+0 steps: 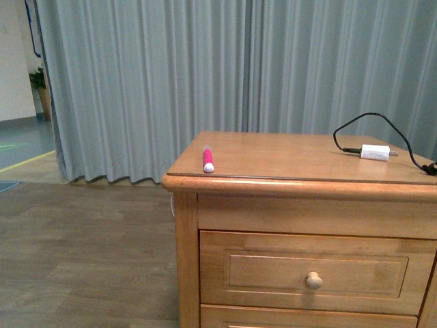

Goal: Place pink marker in drawer with both arms

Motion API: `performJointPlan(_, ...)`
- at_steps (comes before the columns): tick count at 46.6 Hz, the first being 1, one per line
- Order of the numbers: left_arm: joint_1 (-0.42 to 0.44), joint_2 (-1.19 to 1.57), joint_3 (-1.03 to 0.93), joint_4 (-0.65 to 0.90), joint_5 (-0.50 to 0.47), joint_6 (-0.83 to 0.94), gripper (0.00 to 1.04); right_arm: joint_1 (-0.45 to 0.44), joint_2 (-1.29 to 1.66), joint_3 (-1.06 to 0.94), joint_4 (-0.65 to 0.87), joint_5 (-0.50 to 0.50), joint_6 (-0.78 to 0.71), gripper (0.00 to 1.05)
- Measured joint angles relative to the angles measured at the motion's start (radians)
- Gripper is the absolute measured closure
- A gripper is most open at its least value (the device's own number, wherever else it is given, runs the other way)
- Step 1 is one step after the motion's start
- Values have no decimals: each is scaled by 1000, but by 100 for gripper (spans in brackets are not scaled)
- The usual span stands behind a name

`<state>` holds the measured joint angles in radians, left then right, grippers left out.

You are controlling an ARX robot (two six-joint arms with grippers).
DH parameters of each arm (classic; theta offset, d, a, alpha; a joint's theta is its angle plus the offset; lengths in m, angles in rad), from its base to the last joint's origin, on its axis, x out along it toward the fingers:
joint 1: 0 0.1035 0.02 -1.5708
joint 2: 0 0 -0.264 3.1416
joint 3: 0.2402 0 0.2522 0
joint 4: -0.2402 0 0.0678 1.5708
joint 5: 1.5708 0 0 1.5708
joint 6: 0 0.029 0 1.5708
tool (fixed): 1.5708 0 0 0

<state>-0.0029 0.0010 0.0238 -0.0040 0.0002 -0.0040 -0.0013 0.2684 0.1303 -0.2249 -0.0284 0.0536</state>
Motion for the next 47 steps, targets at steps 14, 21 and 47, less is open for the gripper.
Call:
performJointPlan(14,0,0,0,0,0,0,6,49,780,112,641,18,-3,8)
performJointPlan(21,0,0,0,0,0,0,6,106,1283,314,916,79,4,8)
performJointPlan(47,0,0,0,0,0,0,6,215,1917,886,917,160,3,8)
